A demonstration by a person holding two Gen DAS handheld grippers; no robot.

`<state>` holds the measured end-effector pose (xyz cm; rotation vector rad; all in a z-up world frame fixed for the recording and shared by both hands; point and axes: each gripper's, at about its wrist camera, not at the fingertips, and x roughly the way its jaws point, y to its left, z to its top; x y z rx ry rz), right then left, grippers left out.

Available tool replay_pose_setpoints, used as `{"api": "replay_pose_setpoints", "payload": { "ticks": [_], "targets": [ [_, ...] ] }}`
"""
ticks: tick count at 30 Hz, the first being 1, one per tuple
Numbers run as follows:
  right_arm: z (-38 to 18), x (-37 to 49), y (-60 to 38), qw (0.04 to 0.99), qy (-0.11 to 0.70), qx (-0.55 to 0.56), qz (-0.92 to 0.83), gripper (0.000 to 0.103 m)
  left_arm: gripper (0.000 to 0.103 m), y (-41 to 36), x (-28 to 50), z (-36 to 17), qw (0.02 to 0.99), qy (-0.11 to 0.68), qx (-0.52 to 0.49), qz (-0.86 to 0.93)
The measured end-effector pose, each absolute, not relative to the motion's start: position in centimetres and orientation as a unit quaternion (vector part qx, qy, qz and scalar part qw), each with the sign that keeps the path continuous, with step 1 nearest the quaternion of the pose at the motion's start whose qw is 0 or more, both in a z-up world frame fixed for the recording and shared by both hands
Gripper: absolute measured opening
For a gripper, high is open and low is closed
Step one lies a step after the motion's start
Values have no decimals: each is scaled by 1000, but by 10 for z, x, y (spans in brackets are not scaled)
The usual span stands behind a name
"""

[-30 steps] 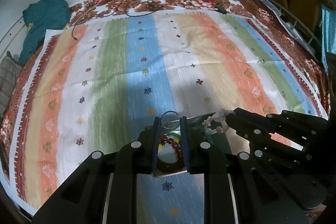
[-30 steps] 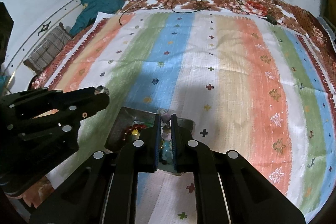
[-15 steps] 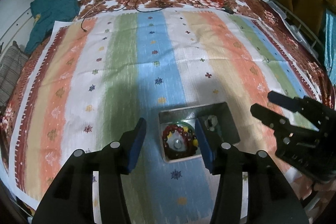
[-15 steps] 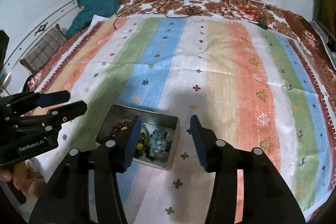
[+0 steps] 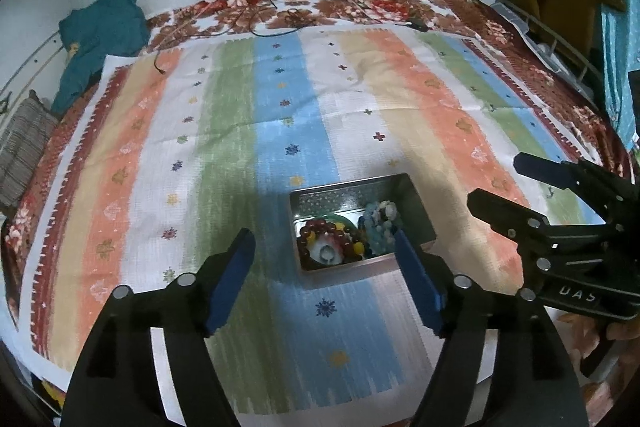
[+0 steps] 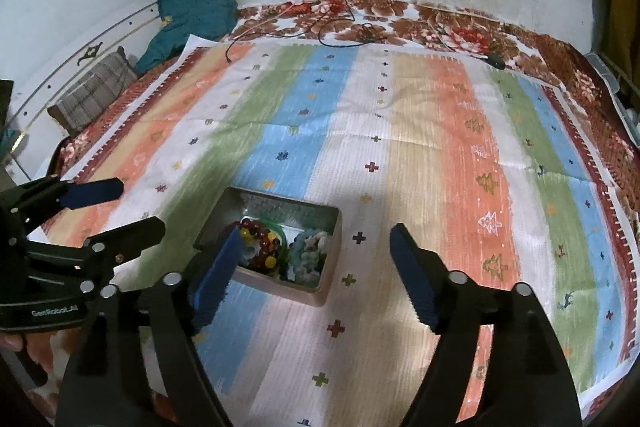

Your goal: Organize jewelry

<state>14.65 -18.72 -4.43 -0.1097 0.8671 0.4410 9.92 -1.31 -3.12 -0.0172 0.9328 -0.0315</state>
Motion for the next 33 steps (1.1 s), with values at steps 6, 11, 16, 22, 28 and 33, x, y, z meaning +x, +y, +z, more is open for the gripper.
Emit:
{"api": "replay_pose_setpoints", "payload": {
  "ticks": [6,11,16,22,28,33],
  "targets": [
    [-42,135,-196,885,410,-45,215,87,92,-10,87,-27,902,432,-9,4],
    [-39,120,-199,890,396,-55,218,92,97,-4,76,-25,905,423,-21,19],
    [-31,108,-207,898,379,-43,221,92,97,-6,66,-23,910,412,-12,31],
    [-36,100,-206,896,380,-64,222,92,97,-10,54,-20,915,403,-5,31],
    [-37,86,-205,893,377,-70,236,92,97,-15,44,-17,919,393,-4,21],
    [-36,79,-208,894,374,-57,239,92,97,-19,37,-17,921,388,-3,20]
  ]
}}
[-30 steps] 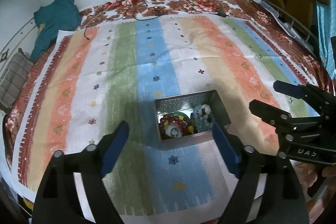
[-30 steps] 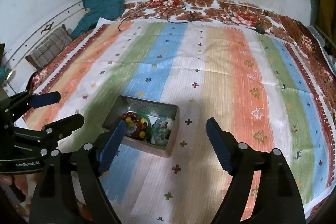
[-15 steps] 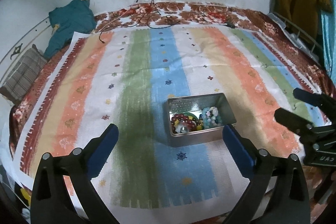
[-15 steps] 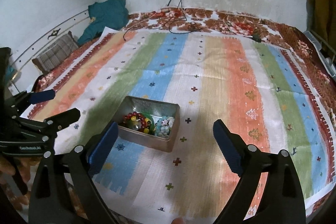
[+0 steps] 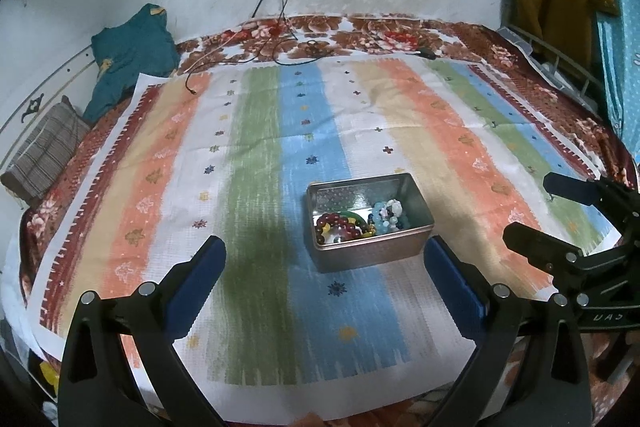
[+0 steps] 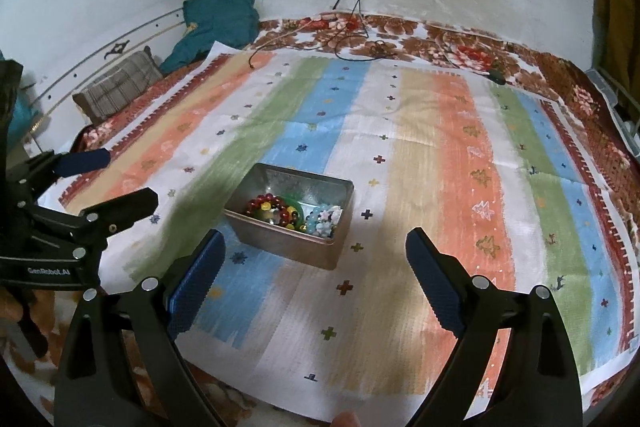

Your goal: Organize jewelry

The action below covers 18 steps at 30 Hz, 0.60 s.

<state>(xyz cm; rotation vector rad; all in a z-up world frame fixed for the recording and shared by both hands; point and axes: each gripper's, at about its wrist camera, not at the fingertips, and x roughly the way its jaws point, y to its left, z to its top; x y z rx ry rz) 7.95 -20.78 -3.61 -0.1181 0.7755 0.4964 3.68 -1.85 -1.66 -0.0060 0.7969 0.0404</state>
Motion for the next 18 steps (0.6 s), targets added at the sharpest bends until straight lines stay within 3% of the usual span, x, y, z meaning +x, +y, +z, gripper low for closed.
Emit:
{"api": "replay_pose_setpoints", "payload": {
  "ticks": [18],
  "targets": [
    [-26,63,-212,903,345,-46,251,92,97,-28,19,-3,943,331,15,15]
  ]
}}
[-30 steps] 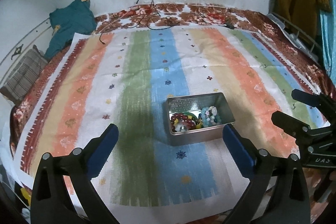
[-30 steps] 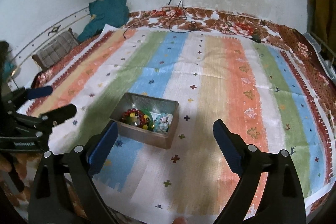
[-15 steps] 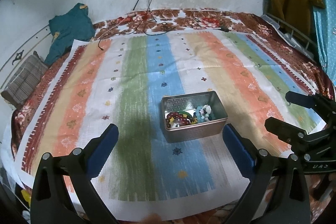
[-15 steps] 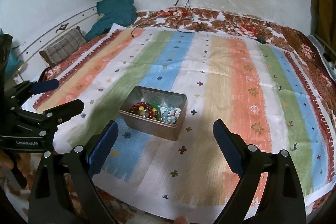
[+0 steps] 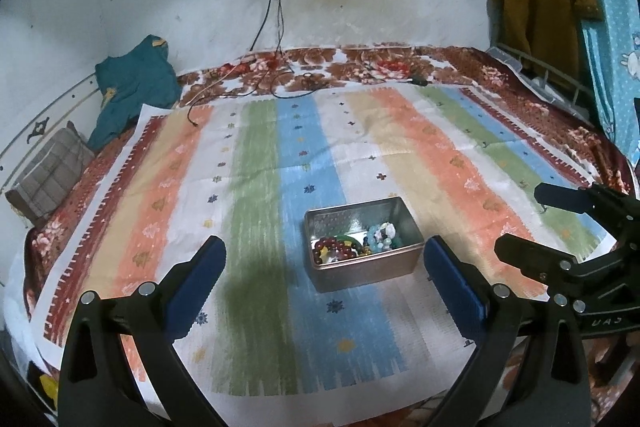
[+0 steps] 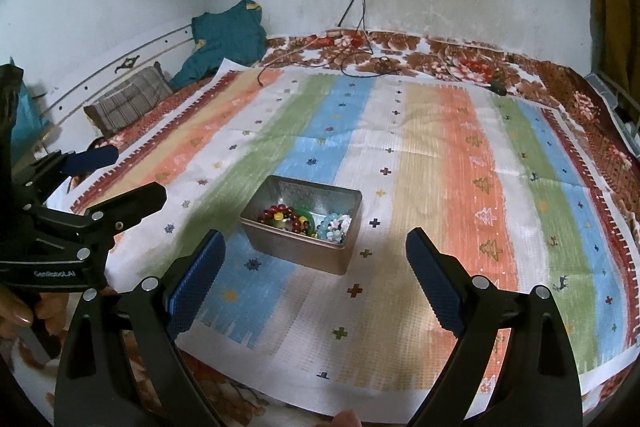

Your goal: Organize jewelry

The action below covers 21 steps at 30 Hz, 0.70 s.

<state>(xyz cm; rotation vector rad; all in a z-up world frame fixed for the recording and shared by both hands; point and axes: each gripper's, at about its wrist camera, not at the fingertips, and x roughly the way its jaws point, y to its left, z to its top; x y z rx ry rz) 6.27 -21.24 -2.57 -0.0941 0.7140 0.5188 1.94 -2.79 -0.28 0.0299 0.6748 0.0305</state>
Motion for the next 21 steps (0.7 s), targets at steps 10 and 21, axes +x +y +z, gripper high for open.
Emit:
{"api": "replay_pose_setpoints", "payload": {
  "ticks": [10,21],
  "targets": [
    [-22,58,-213,910,330,-48,245,92,97,-29,19,-2,944,328,21,16],
    [-23,56,-212,913,326,-50,239,92,97,-30,17,0,946,323,22,16]
  ]
}}
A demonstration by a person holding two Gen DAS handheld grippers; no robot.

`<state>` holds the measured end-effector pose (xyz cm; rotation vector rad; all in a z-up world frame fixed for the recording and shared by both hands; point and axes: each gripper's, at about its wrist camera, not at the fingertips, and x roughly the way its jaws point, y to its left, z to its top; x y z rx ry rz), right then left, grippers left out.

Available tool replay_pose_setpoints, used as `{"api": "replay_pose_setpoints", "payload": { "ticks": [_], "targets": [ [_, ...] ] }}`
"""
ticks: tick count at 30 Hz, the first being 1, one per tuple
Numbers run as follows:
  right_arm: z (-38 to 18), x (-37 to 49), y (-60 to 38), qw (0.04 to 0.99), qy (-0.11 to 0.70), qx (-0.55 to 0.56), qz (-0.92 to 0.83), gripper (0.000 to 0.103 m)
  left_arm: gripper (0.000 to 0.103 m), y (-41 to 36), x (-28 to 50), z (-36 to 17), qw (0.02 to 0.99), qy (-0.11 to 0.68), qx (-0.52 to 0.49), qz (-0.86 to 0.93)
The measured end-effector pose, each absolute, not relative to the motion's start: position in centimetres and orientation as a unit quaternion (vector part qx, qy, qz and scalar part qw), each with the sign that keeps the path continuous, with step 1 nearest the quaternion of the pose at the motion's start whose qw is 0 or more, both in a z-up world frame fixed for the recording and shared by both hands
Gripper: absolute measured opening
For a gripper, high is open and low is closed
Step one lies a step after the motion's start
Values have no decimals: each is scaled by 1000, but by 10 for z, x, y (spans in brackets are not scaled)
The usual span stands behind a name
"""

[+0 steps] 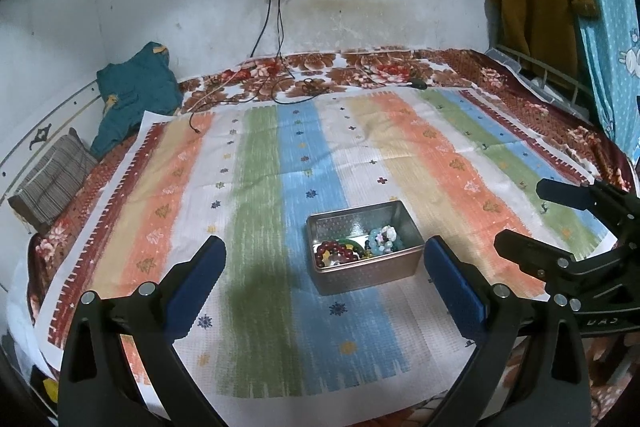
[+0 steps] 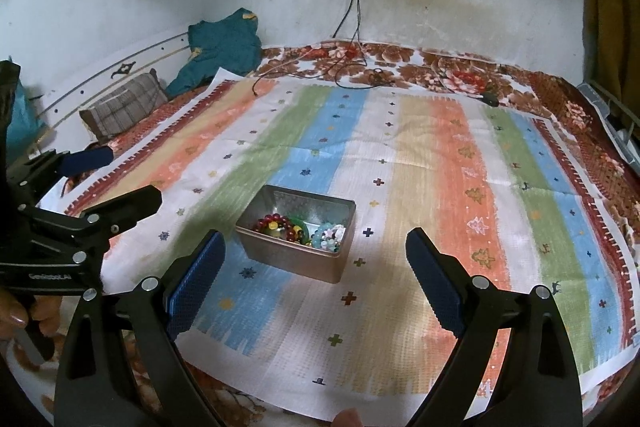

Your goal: Organize jewelry

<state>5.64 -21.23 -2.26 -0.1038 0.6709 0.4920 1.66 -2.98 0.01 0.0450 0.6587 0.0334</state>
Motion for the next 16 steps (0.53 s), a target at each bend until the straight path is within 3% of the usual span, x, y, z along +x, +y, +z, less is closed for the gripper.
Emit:
{"api": "replay_pose_setpoints", "payload": {
  "ticks": [16],
  "targets": [
    [-24,55,-214,915,321,-44,240,96,97,-32,15,4,947,321,20,24]
  ]
}}
